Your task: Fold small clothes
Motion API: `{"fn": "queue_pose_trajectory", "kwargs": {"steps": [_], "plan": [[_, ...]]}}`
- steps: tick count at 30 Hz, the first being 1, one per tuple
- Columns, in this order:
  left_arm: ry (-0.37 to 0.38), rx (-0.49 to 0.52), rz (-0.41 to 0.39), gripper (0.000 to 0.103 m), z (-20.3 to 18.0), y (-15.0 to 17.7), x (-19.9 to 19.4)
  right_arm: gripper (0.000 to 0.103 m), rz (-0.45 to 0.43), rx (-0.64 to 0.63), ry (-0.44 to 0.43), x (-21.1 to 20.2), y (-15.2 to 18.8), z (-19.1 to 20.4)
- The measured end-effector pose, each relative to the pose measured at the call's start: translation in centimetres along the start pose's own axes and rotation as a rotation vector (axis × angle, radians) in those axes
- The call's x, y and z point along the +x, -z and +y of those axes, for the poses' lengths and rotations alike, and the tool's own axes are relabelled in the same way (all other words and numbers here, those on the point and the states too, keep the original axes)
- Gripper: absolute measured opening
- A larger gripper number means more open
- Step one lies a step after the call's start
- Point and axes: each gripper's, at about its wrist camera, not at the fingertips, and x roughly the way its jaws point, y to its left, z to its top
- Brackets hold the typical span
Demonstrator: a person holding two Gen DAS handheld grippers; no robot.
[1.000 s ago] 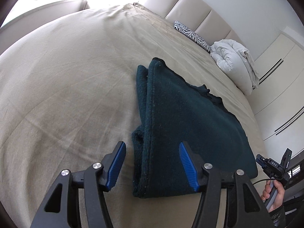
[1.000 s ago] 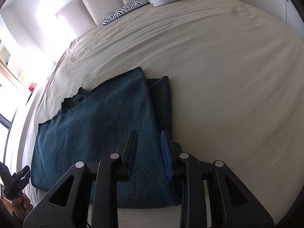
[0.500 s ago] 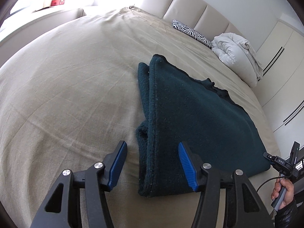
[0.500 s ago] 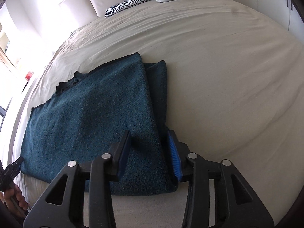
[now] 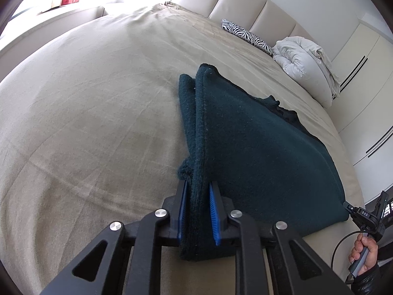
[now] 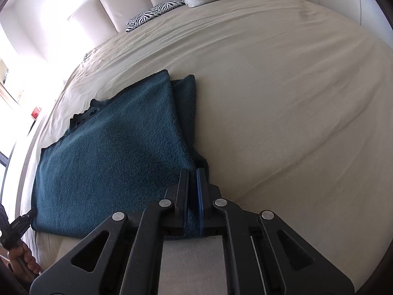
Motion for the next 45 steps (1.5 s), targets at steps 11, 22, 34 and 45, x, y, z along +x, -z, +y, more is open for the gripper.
{"fn": "queue_pose_trajectory", "kwargs": {"steps": [11,22,34,45], "plan": [[0.027,-0.025,-0.004,0.019,0.7,0.5,-0.2,0.005,-0.004,0.022,-0.014,1.8,1.0,-0.9],[-0.046,0.036,-0.136,0.032,-1.9,-0.3,-4.9,0.022,-0.099,0.071,-0.03,-2.7,1.0,0.6],[-0.122,0.263,-0.031,0.036,-7.1,-0.9,3.2,0.022,0.207,-0.016,-0.463,5.7,2.6,14.1],[-0.08,0.25,-0.056,0.036,-5.5,0.2,2.3,0.0,0.064,0.296,-0.464,7.8,0.6,2.9]]}}
